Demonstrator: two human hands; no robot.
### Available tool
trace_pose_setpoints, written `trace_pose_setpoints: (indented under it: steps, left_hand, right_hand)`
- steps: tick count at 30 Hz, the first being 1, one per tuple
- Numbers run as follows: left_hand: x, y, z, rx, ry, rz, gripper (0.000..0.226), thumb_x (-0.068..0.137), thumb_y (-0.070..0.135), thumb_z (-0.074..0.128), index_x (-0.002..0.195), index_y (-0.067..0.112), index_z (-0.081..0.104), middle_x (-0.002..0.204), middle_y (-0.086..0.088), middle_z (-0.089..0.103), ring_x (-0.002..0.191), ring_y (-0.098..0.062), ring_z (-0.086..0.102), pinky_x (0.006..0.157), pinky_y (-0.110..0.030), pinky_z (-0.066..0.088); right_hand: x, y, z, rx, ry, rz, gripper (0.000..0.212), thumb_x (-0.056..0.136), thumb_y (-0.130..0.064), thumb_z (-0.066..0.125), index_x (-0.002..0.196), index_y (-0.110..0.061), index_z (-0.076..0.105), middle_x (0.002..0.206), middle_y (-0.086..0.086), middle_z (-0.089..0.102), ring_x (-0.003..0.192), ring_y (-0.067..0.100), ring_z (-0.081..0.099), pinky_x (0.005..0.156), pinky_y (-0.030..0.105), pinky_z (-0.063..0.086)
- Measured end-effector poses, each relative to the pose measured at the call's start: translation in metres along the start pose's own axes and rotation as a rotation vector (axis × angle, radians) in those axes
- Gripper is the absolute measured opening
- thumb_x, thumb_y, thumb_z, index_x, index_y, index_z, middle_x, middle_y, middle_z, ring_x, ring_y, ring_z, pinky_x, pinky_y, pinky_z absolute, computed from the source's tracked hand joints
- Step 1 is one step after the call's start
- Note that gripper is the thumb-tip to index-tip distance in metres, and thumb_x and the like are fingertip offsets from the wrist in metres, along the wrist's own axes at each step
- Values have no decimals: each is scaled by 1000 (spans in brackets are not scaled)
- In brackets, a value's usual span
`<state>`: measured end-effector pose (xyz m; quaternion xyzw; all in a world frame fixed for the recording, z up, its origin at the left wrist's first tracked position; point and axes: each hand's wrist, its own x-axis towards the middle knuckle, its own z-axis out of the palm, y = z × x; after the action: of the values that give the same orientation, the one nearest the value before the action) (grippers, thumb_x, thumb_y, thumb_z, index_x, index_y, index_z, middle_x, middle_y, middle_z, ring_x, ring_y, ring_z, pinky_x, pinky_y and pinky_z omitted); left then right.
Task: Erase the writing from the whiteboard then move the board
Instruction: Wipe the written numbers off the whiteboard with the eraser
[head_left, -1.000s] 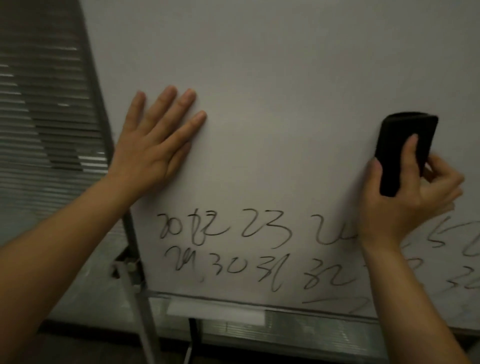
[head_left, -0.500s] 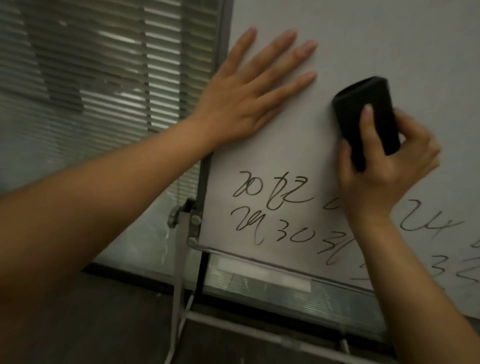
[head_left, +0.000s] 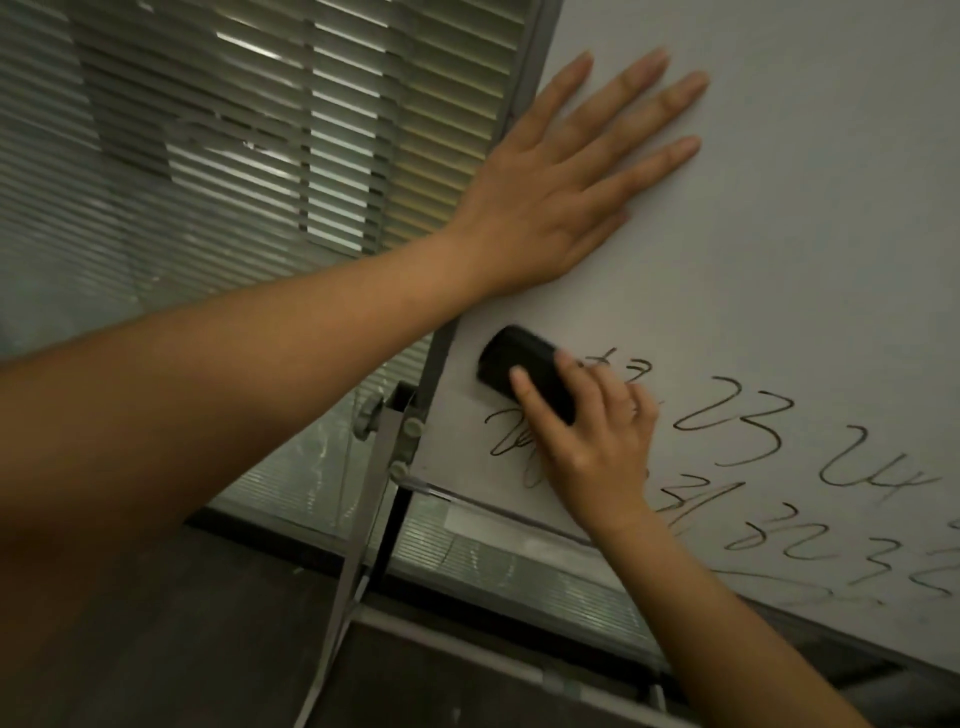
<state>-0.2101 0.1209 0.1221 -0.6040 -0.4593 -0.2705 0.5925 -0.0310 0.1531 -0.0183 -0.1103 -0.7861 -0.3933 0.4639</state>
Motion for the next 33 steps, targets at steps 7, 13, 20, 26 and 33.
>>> trace_pose_setpoints:
  steps: [7, 13, 20, 26, 33]
  left_hand:
    - [-3, 12, -2, 41, -45, -51, 48, 101, 25, 42, 147, 13, 41, 149, -14, 42, 138, -36, 39, 112, -55, 25]
    - [-8, 15, 3, 30, -61, -77, 48, 102, 26, 41, 149, 12, 38, 151, -14, 40, 139, -36, 37, 112, -57, 24]
    - [-11, 26, 5, -17, -42, -113, 49, 101, 21, 43, 148, 11, 36, 152, -15, 38, 140, -36, 35, 113, -56, 21]
    - [-13, 23, 4, -20, -62, -110, 50, 102, 24, 40, 149, 12, 28, 154, -14, 35, 142, -36, 31, 114, -55, 17]
    - [-31, 30, 7, -62, -95, -124, 52, 102, 28, 37, 150, 10, 28, 154, -15, 33, 142, -34, 25, 115, -54, 15]
  right_hand:
    - [-3, 11, -3, 2, -70, -163, 37, 88, -9, 66, 121, -26, 67, 121, 12, 62, 103, 27, 50, 81, 42, 35]
    - [22, 49, -13, -111, 107, 27, 41, 85, -16, 73, 121, -31, 63, 122, 7, 56, 102, 27, 51, 81, 40, 34]
    - [-2, 15, -7, -50, 32, 96, 53, 78, -14, 79, 125, -28, 58, 119, 12, 52, 103, 28, 49, 84, 40, 33]
    - [-9, 7, -1, -9, -11, -22, 48, 84, -12, 72, 126, -28, 56, 116, 12, 53, 101, 25, 51, 82, 41, 34]
    - [-1, 67, -28, -112, 51, 95, 42, 88, -24, 70, 127, -29, 56, 115, 11, 52, 90, 27, 48, 80, 39, 32]
